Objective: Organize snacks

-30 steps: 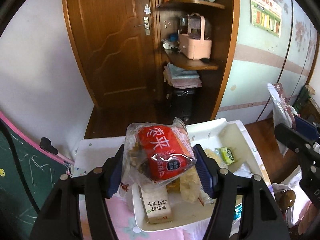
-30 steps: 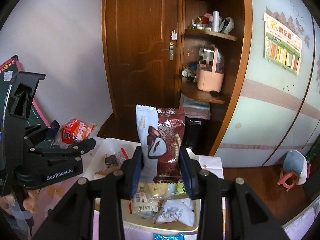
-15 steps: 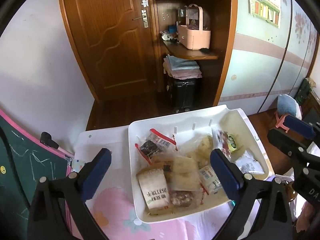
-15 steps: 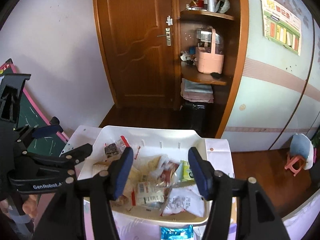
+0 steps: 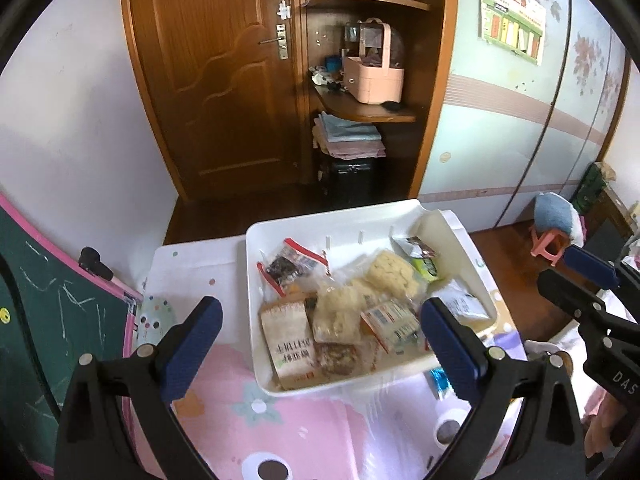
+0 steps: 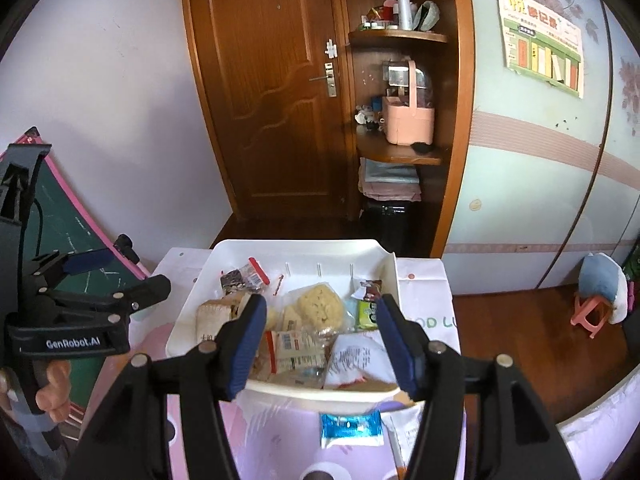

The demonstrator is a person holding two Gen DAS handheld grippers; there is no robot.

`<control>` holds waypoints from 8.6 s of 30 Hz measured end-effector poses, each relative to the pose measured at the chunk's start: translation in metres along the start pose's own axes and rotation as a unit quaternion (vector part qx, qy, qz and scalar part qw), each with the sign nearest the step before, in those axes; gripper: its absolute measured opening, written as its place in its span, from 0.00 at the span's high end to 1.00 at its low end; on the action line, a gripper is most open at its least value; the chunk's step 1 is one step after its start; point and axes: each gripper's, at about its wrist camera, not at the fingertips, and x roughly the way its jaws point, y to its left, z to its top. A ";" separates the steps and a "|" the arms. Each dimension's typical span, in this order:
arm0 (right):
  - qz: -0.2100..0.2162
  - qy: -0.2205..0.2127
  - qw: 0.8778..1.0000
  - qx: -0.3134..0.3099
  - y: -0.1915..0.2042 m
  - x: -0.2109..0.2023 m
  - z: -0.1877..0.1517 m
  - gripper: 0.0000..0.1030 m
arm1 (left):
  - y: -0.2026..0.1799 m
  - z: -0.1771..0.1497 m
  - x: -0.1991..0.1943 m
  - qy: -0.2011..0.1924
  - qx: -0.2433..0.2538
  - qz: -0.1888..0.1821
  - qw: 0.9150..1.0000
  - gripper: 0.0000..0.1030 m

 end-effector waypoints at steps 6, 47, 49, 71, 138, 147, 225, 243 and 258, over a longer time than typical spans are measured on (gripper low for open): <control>-0.003 -0.006 1.000 -0.011 -0.008 -0.032 -0.023 0.44 | -0.005 -0.020 -0.029 -0.003 0.008 -0.016 1.000 0.04; -0.061 0.182 0.981 0.029 -0.101 0.106 -0.201 0.48 | -0.183 -0.138 0.162 0.109 0.276 -0.110 0.949 0.10; -0.064 0.182 0.981 0.014 -0.098 0.106 -0.201 0.56 | -0.186 -0.138 0.165 0.114 0.277 -0.117 0.947 0.10; -0.022 0.178 0.982 0.055 -0.096 0.075 -0.223 0.63 | -0.199 -0.156 0.160 0.120 0.280 -0.071 0.950 0.72; 0.012 0.039 0.999 -0.006 0.013 0.040 0.032 0.68 | 0.005 0.017 0.011 -0.009 -0.012 0.021 1.000 0.00; 0.042 0.043 0.998 0.012 0.029 -0.022 -0.037 0.54 | -0.009 -0.060 -0.077 -0.043 0.000 0.010 0.999 0.00; 0.044 0.039 0.998 0.036 0.077 -0.130 -0.193 0.41 | -0.014 -0.235 -0.136 -0.001 -0.075 0.030 0.997 0.00; 0.044 0.038 0.998 0.036 0.076 -0.130 -0.193 0.41 | -0.014 -0.236 -0.135 -0.002 -0.073 0.032 0.997 0.00; 0.044 0.038 0.998 0.036 0.076 -0.128 -0.193 0.41 | -0.010 -0.241 -0.131 0.001 -0.072 0.033 0.997 0.00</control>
